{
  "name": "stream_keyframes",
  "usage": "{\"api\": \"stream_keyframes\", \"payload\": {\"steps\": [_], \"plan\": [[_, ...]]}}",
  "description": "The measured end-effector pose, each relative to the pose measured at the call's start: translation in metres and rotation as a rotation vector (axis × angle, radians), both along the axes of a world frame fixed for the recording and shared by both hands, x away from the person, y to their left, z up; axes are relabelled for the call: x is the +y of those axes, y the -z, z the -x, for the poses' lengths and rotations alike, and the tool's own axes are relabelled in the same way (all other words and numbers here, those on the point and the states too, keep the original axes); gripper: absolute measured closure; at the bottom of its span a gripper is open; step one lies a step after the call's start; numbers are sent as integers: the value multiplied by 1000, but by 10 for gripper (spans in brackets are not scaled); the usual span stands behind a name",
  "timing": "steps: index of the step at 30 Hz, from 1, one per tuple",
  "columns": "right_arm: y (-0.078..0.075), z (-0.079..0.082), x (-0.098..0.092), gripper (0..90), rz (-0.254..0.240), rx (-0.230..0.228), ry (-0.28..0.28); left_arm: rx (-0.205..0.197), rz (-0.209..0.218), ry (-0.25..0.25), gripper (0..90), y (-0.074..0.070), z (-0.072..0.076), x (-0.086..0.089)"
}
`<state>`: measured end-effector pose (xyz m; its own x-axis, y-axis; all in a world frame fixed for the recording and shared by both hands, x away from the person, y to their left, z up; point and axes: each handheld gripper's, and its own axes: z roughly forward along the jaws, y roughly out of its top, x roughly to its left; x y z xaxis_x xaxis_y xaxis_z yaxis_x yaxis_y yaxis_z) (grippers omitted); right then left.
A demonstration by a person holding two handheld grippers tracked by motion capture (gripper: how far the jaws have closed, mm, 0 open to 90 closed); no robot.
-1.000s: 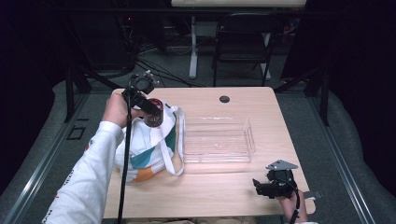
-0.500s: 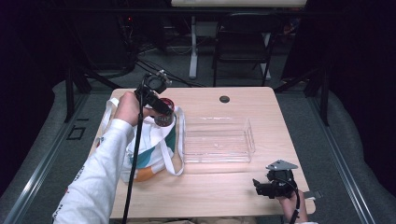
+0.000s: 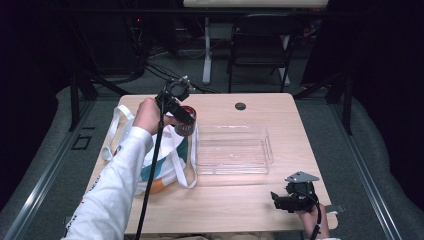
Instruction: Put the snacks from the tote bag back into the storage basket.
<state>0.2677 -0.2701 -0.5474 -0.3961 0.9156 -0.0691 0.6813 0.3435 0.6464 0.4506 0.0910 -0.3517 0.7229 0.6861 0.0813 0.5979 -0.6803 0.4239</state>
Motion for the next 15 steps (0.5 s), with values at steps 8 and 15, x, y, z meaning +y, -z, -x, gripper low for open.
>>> {"api": "stream_keyframes", "payload": {"steps": [8,15], "plan": [[0,0,0,143,-1,0,0,11,3,25,272,4,-1,-13],[0,0,0,143,3,0,1,19,7,47,272,7,-1,-23]]}}
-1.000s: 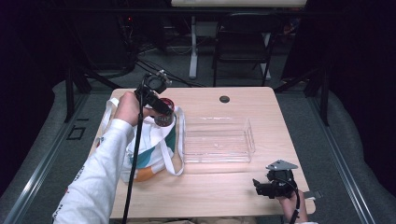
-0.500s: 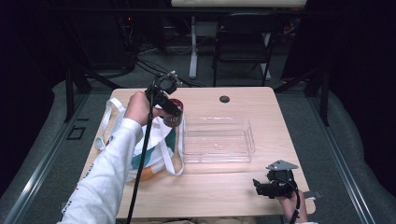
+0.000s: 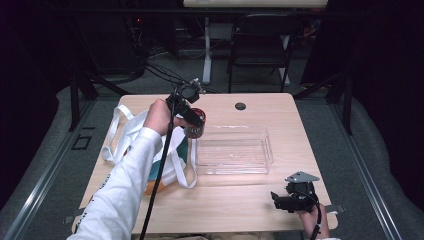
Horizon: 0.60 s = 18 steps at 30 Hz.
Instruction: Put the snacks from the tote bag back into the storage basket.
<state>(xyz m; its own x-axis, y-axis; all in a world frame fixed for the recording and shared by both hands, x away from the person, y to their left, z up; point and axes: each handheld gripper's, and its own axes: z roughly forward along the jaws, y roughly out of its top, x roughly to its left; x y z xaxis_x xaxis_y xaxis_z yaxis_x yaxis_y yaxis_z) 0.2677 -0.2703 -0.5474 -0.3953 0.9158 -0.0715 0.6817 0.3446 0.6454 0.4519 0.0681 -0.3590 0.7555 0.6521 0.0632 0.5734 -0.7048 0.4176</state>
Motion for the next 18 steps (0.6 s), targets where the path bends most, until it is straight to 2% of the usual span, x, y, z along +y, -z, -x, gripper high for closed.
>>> {"api": "stream_keyframes", "payload": {"steps": [18], "plan": [[0,0,0,144,-5,1,-3,8,9,32,272,6,1,-17]]}}
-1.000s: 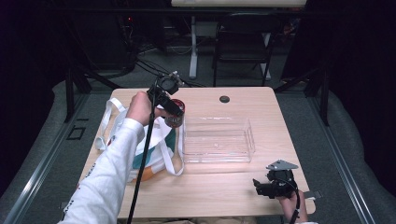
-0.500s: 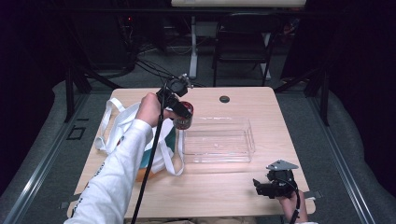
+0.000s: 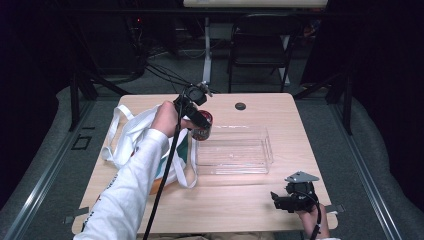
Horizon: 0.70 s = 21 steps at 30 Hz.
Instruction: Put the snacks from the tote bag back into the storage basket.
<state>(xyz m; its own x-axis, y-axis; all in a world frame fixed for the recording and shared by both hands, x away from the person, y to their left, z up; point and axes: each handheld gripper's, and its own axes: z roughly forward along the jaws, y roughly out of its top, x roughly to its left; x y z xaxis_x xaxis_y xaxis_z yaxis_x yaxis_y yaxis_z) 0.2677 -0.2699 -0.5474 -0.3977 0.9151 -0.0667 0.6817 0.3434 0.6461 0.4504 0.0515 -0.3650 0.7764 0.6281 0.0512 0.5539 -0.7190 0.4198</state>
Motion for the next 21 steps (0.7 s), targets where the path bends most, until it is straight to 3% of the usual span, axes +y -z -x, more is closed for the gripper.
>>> {"api": "stream_keyframes", "payload": {"steps": [21], "plan": [[0,0,0,143,3,0,-3,29,40,6,272,24,4,-10]]}}
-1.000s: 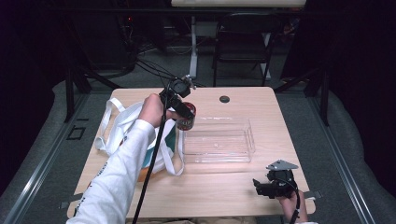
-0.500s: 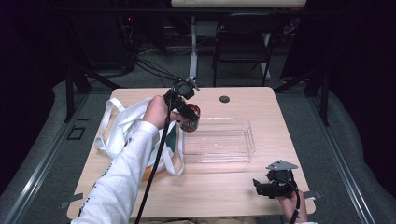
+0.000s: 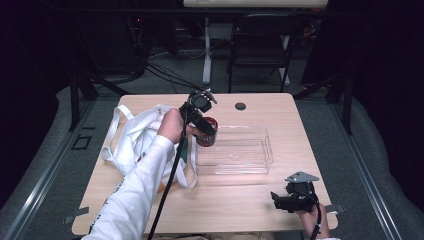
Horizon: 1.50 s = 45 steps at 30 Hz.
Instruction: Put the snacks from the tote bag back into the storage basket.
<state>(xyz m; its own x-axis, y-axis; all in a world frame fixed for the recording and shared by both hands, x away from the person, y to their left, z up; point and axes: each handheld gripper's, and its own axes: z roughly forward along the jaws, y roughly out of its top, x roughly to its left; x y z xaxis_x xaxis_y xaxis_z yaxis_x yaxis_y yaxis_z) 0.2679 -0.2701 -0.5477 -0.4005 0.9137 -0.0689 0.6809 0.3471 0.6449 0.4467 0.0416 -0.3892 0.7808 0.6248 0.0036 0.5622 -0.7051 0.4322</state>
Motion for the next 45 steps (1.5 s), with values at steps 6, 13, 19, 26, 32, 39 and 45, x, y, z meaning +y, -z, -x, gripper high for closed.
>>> {"api": "stream_keyframes", "payload": {"steps": [6,13,19,26,32,39,45], "plan": [[0,0,0,144,0,1,-1,15,8,0,272,9,2,0],[0,0,0,143,-2,3,0,28,18,2,272,19,4,-2],[1,-2,0,144,-2,6,6,47,8,5,273,26,5,-2],[0,0,1,144,3,2,2,61,23,-14,272,40,5,1],[1,-1,1,144,-6,0,-2,86,31,-16,273,54,5,2],[1,-1,1,144,-2,2,5,96,35,-13,272,65,8,1],[0,0,0,144,-1,4,3,101,32,-10,273,69,10,0]]}}
